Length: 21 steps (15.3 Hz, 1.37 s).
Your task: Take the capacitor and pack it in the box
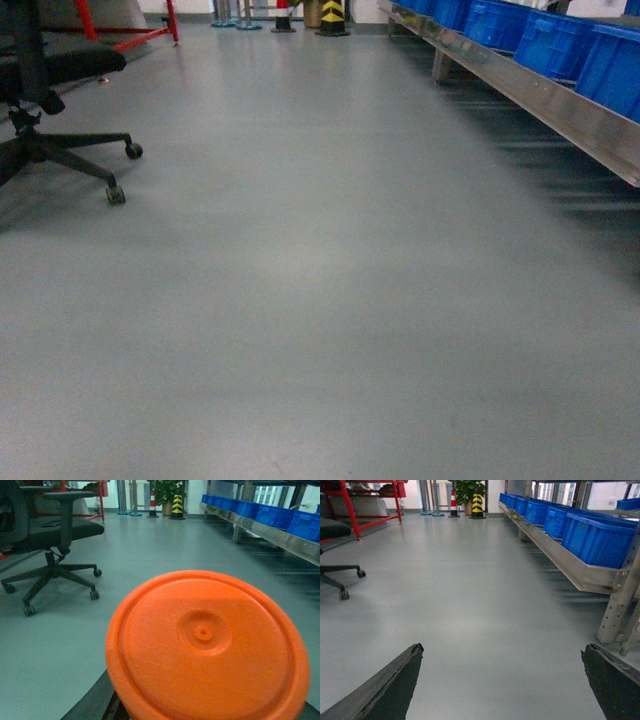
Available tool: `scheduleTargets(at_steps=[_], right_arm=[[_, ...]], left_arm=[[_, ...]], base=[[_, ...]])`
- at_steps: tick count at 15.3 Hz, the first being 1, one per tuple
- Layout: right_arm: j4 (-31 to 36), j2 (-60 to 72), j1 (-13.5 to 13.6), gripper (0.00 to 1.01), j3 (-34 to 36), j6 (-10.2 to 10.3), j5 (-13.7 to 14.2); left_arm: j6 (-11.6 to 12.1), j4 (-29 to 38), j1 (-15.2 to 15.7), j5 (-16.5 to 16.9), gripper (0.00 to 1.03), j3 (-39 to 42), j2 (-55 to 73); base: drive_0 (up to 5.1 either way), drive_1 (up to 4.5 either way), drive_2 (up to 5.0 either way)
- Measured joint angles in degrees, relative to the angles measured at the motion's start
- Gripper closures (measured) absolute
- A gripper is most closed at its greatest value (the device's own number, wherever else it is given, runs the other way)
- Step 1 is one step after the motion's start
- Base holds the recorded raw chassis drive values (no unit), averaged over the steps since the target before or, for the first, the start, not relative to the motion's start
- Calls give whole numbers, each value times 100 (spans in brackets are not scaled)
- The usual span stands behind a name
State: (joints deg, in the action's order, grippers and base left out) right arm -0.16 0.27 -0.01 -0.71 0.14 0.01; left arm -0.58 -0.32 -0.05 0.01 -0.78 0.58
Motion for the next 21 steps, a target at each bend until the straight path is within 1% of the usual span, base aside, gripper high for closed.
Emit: scheduleTargets(at_steps=[21], right_arm=[[-11,0,0,3,0,0,-7]], left_arm=[[0,-4,0,-2,59,0,0]], base=[[-498,239,239]])
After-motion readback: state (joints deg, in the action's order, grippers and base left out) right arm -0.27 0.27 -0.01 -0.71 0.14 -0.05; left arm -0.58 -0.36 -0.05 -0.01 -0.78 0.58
